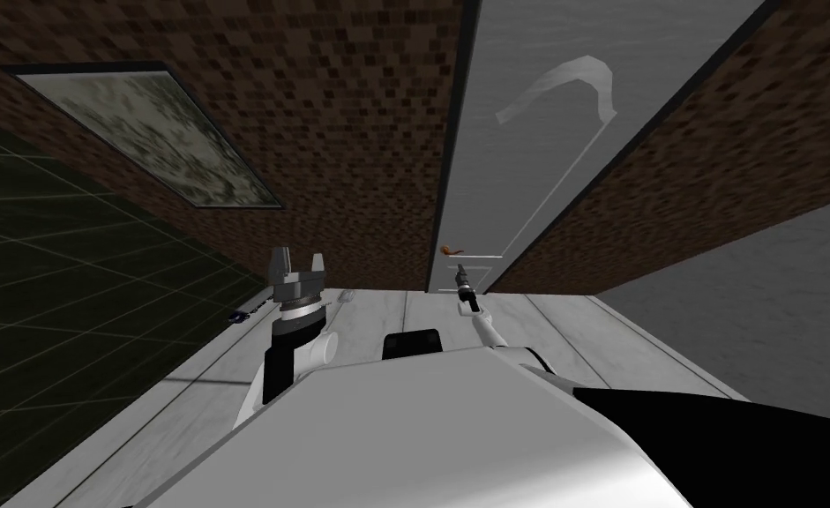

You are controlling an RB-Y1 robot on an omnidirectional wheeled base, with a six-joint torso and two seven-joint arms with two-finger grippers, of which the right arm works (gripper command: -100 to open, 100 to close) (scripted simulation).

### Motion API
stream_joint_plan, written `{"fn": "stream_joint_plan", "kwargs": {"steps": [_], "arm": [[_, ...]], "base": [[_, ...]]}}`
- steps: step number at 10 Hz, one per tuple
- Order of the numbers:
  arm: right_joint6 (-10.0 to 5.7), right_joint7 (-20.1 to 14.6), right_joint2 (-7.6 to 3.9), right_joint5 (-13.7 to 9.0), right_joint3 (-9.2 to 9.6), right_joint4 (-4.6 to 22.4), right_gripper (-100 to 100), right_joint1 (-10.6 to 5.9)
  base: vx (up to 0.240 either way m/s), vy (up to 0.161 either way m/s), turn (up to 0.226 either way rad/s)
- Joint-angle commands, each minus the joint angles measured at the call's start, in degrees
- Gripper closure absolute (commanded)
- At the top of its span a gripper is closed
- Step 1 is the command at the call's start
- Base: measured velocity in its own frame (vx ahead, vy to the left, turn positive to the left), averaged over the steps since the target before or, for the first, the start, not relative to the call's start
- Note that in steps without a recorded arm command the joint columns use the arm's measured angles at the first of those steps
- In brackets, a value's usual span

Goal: Pull the door open

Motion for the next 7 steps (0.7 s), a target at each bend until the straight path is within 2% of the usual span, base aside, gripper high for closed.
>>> {"fn": "stream_joint_plan", "kwargs": {"steps": [1,2,3,5,6,7], "arm": [[-0.31,0.1,-0.09,-0.2,-0.28,2.1,-100,-0.88],[-0.62,0.0,-0.39,-0.4,-0.61,4.1,-100,-1.81],[-0.62,0.0,-0.39,-0.4,-0.61,4.1,-100,-1.81],[-1.23,-0.1,-0.97,-0.8,-1.25,7.6,-100,-3.63],[-1.23,-0.1,-0.97,-0.8,-1.25,8.1,-100,-3.63],[-1.48,-0.2,-1.21,-1.0,-1.51,9.7,-100,-4.37]], "base": [[0.047,-0.054,0.056],[0.042,-0.038,0.094],[0.033,-0.023,0.044],[0.040,-0.037,0.127],[0.036,-0.039,0.037],[0.031,-0.034,0.042]]}}
